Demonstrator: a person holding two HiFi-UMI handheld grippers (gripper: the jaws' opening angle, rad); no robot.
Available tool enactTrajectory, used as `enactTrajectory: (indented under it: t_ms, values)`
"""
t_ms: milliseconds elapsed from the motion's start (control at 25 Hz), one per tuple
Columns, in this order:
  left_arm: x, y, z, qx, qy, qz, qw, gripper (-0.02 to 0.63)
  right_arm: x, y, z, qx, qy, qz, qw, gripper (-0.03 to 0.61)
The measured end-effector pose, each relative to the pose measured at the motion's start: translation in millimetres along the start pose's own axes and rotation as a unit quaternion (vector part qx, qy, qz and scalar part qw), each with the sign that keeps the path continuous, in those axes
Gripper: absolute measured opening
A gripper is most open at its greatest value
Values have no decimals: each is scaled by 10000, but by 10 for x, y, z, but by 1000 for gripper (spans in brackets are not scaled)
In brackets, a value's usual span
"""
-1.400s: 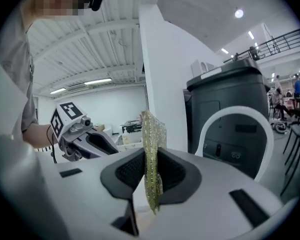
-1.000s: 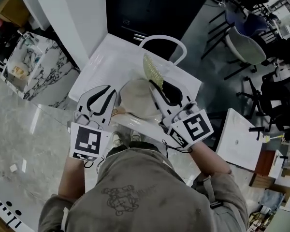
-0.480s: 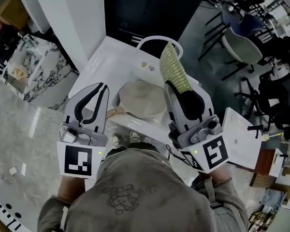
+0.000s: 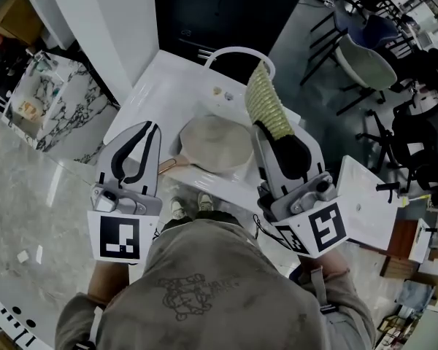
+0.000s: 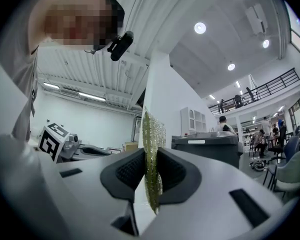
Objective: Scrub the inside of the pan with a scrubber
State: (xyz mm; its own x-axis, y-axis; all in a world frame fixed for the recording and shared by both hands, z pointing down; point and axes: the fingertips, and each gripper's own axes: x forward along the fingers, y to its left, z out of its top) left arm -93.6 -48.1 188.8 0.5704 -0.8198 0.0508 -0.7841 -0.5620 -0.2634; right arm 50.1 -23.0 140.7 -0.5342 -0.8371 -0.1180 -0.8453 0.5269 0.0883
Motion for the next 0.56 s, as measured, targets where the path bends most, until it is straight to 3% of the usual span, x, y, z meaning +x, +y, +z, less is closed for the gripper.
enactTrajectory:
  t_ms: [560]
  values:
    - [21, -50, 13, 63, 30, -149, 9999, 34, -35, 74, 30, -114, -152, 112, 9998, 71]
